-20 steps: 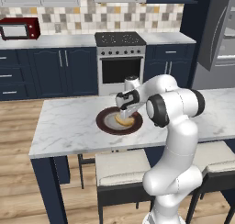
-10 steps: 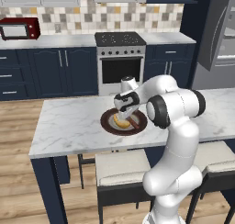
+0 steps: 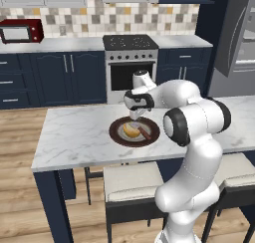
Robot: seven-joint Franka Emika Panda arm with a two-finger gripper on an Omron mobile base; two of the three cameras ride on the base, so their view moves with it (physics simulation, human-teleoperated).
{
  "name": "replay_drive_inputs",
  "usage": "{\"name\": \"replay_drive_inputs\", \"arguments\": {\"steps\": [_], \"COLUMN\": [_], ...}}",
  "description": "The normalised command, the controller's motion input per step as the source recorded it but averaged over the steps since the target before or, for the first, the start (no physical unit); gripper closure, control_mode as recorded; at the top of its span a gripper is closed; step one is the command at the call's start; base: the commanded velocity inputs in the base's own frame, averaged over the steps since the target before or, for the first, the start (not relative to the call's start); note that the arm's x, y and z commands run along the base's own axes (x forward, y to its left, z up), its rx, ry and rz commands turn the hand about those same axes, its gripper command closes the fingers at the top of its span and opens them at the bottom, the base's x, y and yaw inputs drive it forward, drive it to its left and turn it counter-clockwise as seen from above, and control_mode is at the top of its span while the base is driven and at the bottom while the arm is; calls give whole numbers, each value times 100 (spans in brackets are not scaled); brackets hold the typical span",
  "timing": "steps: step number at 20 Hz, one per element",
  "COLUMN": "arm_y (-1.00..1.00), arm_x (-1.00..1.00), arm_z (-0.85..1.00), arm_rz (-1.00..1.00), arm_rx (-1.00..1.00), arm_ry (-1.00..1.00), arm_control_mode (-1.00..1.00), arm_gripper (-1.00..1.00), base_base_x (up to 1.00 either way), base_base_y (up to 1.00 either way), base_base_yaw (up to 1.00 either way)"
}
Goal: Move the hot dog bun to the plate on the dining table and place the condiment next to that plate. Then navigate to the fridge and take the sausage and place it on the plate as well.
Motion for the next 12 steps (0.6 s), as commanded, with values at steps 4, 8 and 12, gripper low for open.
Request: {"name": "replay_drive_inputs", "arguments": {"steps": [4, 8, 12], "arm_y": [0, 0, 0], "arm_x": [-37, -46, -53], "arm_z": [57, 58, 57], "arm_rz": [-1, -1, 0], "arm_rx": [2, 5, 7], "arm_ry": [-9, -17, -19], "arm_control_mode": [-100, -100, -100], "arm_gripper": [-100, -100, -100], "base_base_x": [0, 0, 0], "base_base_y": [0, 0, 0], "base_base_yaw": [0, 0, 0]}}
